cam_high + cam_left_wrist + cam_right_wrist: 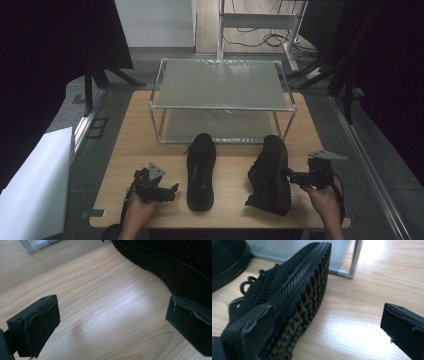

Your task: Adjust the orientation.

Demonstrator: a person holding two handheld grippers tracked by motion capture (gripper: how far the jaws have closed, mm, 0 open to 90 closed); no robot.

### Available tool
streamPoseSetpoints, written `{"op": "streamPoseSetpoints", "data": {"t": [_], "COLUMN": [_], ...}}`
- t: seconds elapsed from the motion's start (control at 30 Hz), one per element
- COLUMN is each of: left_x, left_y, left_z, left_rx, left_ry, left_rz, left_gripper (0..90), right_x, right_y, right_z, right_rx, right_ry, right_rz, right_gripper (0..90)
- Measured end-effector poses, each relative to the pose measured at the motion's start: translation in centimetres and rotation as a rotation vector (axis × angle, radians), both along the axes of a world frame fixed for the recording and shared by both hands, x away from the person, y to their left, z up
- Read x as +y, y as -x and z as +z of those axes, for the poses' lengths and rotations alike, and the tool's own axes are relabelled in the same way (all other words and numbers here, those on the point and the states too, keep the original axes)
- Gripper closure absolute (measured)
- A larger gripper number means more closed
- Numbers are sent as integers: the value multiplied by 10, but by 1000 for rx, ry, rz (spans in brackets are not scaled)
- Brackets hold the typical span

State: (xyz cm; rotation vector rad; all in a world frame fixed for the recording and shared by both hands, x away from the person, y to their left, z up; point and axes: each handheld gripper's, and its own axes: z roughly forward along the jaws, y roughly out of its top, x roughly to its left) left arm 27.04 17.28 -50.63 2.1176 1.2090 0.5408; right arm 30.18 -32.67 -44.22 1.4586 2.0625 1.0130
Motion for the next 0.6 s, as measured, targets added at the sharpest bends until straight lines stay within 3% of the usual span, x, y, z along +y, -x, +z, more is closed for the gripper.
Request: {"op": "streamPoseSetpoints", "data": {"t": [0.13,0.6], "left_x": [0,-1], "left_y": [0,-1], "left_z": [1,-1], "left_rx": [-3,6], "left_ry": [-3,-13], "left_rz": [5,4], "left_gripper": [0,0], "right_x": [-9,-34], "right_y": [2,7], "right_z": [1,-4], "right_rx": [5,52], "right_ry": [13,-8], "right_rz": [-18,-76], "right_gripper": [12,68]}}
